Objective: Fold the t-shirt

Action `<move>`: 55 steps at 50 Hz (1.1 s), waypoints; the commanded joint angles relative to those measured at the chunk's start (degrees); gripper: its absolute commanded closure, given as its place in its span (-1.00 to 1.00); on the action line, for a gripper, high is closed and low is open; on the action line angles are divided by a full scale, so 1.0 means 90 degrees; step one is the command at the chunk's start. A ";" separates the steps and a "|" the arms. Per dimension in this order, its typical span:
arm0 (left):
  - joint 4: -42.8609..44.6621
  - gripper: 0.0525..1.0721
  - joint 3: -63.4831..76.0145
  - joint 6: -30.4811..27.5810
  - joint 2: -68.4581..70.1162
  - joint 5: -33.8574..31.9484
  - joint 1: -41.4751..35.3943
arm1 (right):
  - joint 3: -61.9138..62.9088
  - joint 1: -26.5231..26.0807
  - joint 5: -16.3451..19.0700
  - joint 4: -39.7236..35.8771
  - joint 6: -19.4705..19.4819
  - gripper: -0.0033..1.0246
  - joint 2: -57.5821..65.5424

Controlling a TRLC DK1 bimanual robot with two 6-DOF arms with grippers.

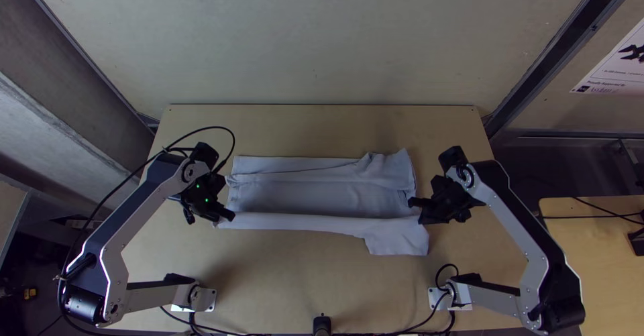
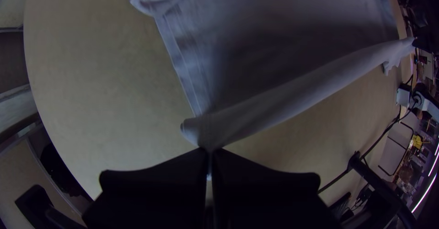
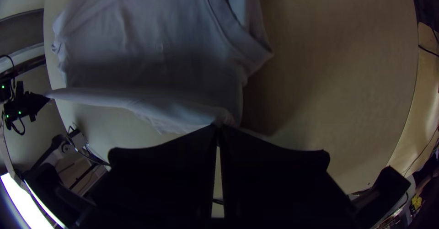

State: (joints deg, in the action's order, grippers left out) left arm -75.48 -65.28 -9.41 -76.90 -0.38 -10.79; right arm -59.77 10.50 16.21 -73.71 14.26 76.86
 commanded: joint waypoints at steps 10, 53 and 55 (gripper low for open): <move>0.0116 0.95 -0.0794 -0.0048 -0.0586 0.0082 0.0212 | -0.0869 -0.0298 -0.0209 0.0251 -0.0178 0.94 0.0855; 0.0614 0.95 -0.3450 -0.0468 -0.3565 0.0150 0.0798 | -0.3642 -0.0561 -0.0512 0.0925 -0.0198 0.94 0.3911; 0.0614 0.95 -0.3548 -0.0468 -0.3731 0.0150 0.0779 | -0.3711 -0.0561 -0.0521 0.0964 -0.0188 0.94 0.4028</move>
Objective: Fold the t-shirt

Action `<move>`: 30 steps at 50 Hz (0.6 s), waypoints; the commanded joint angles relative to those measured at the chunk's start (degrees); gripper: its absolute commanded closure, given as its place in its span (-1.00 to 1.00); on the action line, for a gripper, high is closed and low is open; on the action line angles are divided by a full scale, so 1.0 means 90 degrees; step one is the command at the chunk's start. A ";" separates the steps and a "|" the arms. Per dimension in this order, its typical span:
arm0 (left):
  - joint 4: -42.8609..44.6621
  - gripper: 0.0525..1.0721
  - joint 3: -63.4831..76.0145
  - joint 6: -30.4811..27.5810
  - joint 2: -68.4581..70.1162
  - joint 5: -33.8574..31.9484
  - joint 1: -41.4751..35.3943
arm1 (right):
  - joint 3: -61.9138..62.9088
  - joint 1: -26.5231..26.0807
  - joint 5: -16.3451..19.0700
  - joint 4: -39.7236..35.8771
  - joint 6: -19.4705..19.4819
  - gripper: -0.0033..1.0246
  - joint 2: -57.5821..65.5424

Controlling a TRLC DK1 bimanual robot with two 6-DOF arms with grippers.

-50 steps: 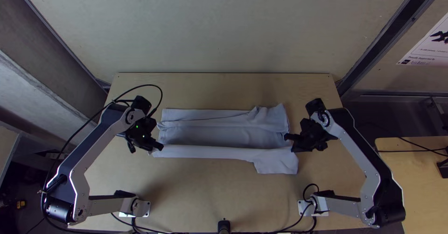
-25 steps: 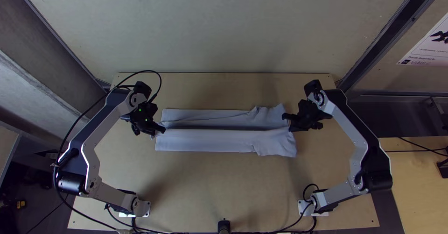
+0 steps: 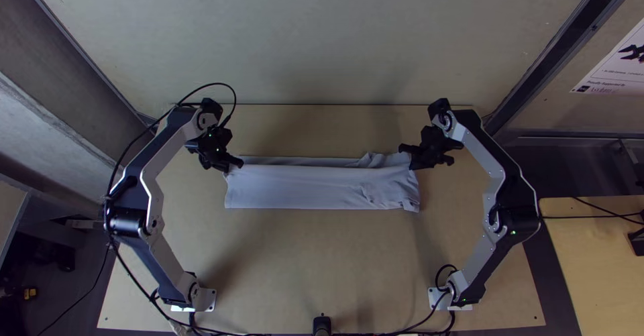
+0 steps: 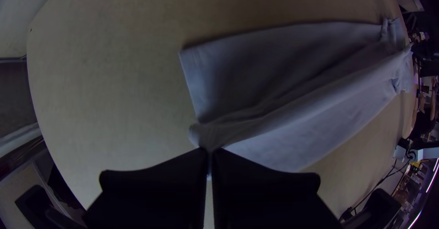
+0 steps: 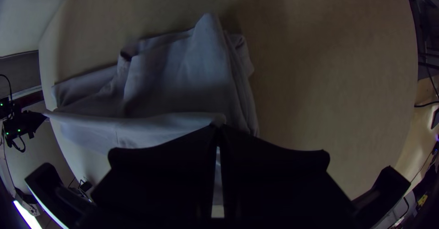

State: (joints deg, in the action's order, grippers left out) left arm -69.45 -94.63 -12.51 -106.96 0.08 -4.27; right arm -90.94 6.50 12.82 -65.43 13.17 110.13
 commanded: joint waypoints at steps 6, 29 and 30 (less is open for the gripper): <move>-0.0018 0.86 -0.0521 -0.0123 -0.0870 0.0118 0.0055 | -0.0443 -0.0107 -0.0155 0.0151 -0.0067 0.94 0.0703; 0.0549 -0.92 -0.0023 -0.0016 -0.0167 -0.0594 0.0328 | -0.0580 -0.0273 -0.1542 0.0580 -0.0809 -0.88 0.0166; 0.0607 -0.92 0.0026 -0.0026 -0.0079 -0.0702 0.0387 | -0.0541 -0.0283 -0.1581 0.0580 -0.0848 -0.90 0.0059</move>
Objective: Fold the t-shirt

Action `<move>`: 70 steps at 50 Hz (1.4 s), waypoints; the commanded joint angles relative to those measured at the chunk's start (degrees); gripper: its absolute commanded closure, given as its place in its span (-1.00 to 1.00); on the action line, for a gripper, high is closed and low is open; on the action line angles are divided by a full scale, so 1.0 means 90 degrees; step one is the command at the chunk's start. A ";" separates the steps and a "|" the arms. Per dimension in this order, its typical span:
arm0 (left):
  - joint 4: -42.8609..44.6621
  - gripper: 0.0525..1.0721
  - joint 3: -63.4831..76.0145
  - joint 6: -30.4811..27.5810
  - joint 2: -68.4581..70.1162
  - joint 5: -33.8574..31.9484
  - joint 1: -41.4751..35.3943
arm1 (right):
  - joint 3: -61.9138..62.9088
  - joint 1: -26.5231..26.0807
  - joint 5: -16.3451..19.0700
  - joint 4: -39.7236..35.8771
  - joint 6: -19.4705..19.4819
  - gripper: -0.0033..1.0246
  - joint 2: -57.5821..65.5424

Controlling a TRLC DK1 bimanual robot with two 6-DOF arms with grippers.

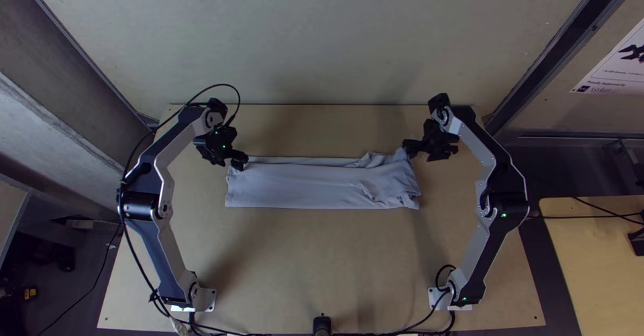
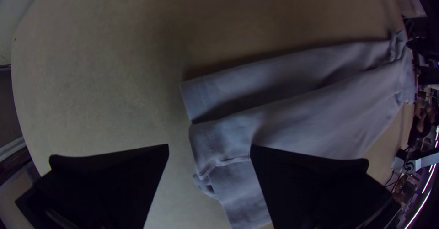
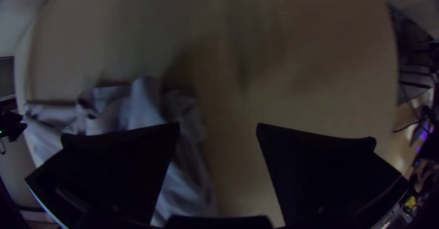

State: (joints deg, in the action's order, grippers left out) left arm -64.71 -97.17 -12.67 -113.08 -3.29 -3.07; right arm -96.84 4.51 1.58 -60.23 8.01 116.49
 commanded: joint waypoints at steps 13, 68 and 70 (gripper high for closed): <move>0.0168 -0.92 0.0708 0.0021 0.1187 -0.1822 0.1113 | 0.0408 -0.0306 -0.0323 -0.0007 -0.0304 -0.92 -0.1957; 0.1028 -0.92 0.2515 -0.0741 0.0240 -0.4713 0.2499 | 0.0213 -0.0306 0.0049 -0.0183 0.0292 -0.92 -0.3685; 0.1028 -0.92 0.2534 -0.0692 0.0240 -0.4713 0.2353 | 0.0232 -0.0296 0.0049 -0.0183 0.0292 -0.92 -0.3685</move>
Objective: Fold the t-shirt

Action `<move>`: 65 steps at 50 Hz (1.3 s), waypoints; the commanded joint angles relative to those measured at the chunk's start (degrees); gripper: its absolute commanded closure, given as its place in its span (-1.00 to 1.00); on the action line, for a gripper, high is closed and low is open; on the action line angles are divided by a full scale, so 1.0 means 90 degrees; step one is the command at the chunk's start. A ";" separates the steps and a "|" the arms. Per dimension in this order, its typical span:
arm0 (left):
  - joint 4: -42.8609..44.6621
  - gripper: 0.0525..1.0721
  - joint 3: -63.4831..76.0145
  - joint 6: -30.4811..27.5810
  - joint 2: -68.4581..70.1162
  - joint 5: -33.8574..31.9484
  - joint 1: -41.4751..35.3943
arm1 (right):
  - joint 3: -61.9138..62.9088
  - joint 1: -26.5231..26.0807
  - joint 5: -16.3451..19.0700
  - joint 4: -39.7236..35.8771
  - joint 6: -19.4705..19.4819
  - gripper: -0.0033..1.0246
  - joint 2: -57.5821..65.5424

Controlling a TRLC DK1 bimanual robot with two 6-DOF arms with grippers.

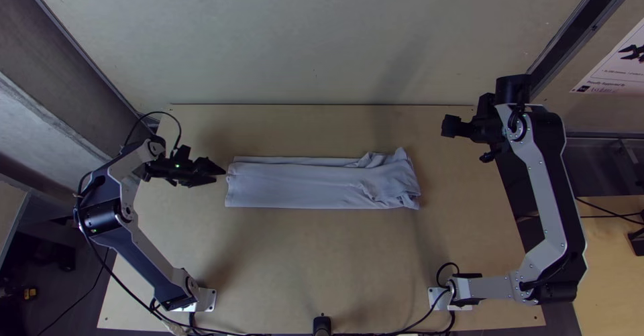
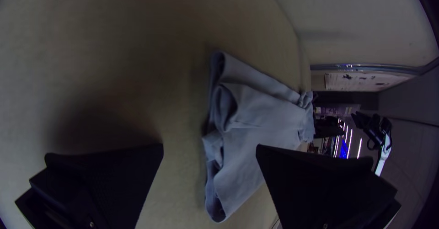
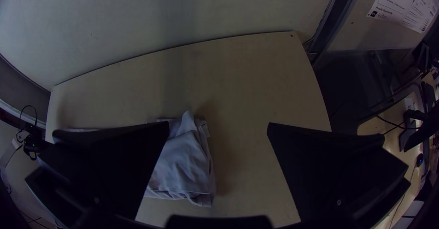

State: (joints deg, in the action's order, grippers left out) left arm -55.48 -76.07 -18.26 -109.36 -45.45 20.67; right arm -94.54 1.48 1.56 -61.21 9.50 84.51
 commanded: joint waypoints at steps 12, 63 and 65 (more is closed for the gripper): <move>0.0774 -0.92 0.0357 0.0945 -0.0222 0.0001 -0.1398 | 0.0007 0.0110 0.0051 -0.0045 0.0205 -0.92 -0.0132; 0.0979 0.95 -0.0268 0.2449 0.0003 0.3156 -0.2677 | 0.0612 0.0197 0.0051 0.0063 0.0527 -0.92 -0.0425; 0.0843 0.95 -0.0366 0.2312 0.0052 0.3478 -0.2492 | 0.0661 0.0236 0.0051 0.0063 0.0566 -0.92 -0.0435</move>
State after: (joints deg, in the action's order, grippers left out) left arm -44.56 -78.22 4.82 -107.59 -21.80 -6.52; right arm -90.28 2.63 1.56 -60.64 12.84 82.06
